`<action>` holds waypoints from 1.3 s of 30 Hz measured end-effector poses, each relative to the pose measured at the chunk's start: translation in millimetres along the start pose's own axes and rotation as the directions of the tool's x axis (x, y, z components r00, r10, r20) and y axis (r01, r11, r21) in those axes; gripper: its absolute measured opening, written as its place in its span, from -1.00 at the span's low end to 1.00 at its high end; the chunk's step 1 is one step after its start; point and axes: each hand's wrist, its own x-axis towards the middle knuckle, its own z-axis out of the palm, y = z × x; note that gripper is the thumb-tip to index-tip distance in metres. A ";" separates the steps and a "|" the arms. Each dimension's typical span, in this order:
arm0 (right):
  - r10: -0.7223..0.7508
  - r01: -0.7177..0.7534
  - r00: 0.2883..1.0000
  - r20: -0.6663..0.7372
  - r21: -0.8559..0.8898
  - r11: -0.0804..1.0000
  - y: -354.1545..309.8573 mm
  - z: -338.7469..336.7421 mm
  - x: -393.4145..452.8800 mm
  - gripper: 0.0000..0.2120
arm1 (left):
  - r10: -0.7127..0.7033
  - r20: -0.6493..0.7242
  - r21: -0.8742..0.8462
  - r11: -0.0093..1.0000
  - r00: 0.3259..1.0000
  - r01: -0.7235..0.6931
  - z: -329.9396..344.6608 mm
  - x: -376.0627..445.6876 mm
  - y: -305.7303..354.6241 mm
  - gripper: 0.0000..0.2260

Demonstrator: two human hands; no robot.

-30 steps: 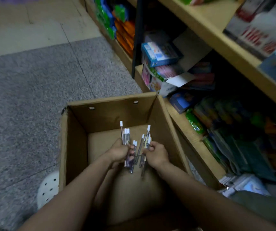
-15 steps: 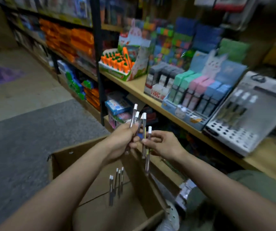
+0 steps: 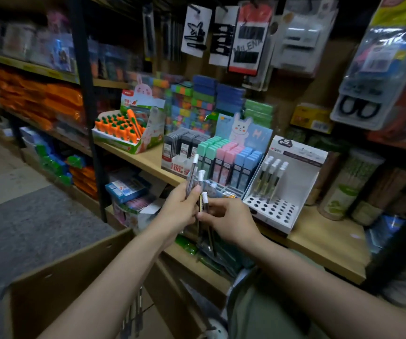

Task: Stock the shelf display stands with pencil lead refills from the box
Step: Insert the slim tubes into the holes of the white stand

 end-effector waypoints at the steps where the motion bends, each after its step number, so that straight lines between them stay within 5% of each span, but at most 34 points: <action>1: 0.002 -0.002 1.000 -0.004 0.009 1.000 -0.4 -3.1 0.8 -0.88 | 0.016 0.005 0.000 1.000 1.000 -0.016 2.8 2.7 2.0 -0.83; 6: -0.058 0.056 0.993 -0.104 -0.025 0.998 -1.3 -34.7 5.5 -0.79 | 0.028 0.040 -0.121 0.992 0.999 -0.023 9.2 17.6 8.4 -0.81; 10: -0.046 0.084 0.923 -0.382 0.083 0.993 15.7 -96.2 1.1 -0.42 | -0.027 0.135 -0.196 0.979 0.990 0.054 16.2 25.4 1.4 -0.78; 15: -0.130 0.052 0.785 -0.606 -0.144 0.988 49.8 -148.4 -0.1 -0.52 | -0.132 0.183 -0.329 0.926 0.974 0.187 35.2 29.8 -16.7 -0.81; 24: -0.291 0.172 0.704 -0.648 -0.243 0.955 86.7 -136.6 22.7 -0.54 | -0.174 0.218 -0.432 0.865 0.960 0.255 43.4 41.5 -24.0 -0.80; 39: -0.272 0.175 0.756 -0.596 -0.216 0.961 92.2 -134.6 30.1 -0.67 | -0.178 0.235 -0.406 0.875 0.956 0.263 47.6 31.8 -27.8 -0.80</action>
